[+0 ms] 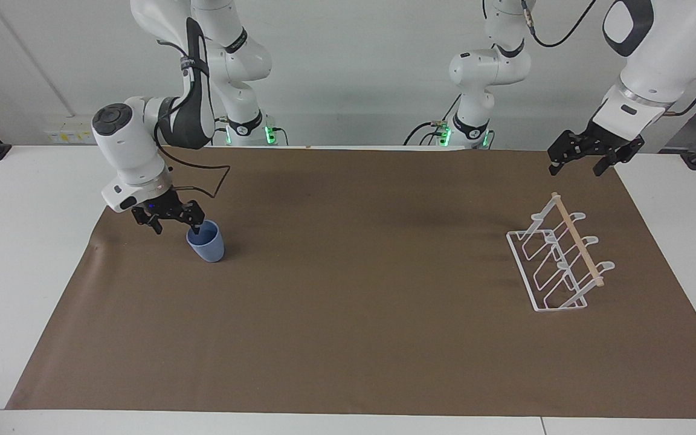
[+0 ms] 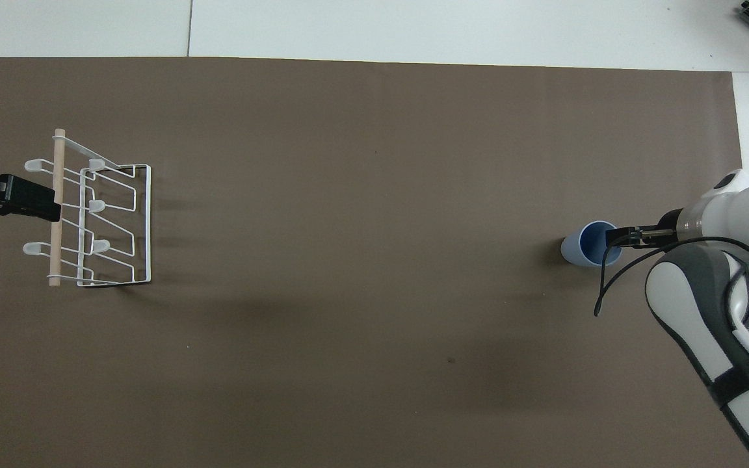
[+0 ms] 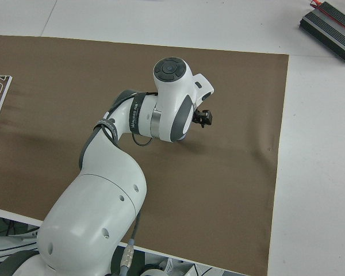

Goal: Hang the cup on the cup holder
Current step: 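Reach the right gripper to the light-blue cup and grasp its rim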

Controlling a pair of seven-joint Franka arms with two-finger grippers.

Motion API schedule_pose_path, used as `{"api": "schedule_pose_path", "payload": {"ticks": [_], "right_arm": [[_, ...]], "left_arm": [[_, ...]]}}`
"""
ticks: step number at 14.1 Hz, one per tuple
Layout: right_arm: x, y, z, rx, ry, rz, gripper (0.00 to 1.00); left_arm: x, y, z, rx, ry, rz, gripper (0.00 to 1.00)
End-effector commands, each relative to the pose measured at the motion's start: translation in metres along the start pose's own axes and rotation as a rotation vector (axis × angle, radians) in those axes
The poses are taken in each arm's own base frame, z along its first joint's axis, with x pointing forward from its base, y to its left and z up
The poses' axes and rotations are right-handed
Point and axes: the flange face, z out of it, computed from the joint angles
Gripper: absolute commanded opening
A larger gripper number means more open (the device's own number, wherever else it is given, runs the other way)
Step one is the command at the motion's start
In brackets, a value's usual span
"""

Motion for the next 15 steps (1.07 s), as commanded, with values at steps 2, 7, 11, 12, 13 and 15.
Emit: {"api": "schedule_pose_path", "payload": {"ticks": [2, 7, 11, 12, 13, 15], "right_arm": [[-0.01, 0.0, 0.018, 0.007, 0.04, 0.022, 1.0], [-0.01, -0.002, 0.026, 0.004, 0.05, 0.036, 1.0], [-0.01, -0.004, 0.026, 0.007, 0.049, 0.072, 0.87], [-0.009, -0.008, 0.026, 0.009, 0.049, 0.066, 0.83], [-0.009, -0.008, 0.026, 0.008, 0.049, 0.065, 0.79], [-0.008, -0.014, 0.025, 0.01, 0.05, 0.057, 0.66]], "left_arm": [[-0.007, -0.003, -0.002, 0.004, 0.007, 0.002, 1.0], [-0.003, -0.005, -0.007, 0.006, 0.045, 0.004, 1.0], [-0.004, -0.004, -0.005, 0.004, 0.039, -0.006, 1.0], [-0.005, -0.003, -0.006, 0.005, 0.044, -0.006, 1.0], [-0.004, -0.003, -0.007, 0.005, 0.047, -0.004, 1.0], [-0.004, -0.002, -0.007, 0.005, 0.047, 0.001, 1.0]]}}
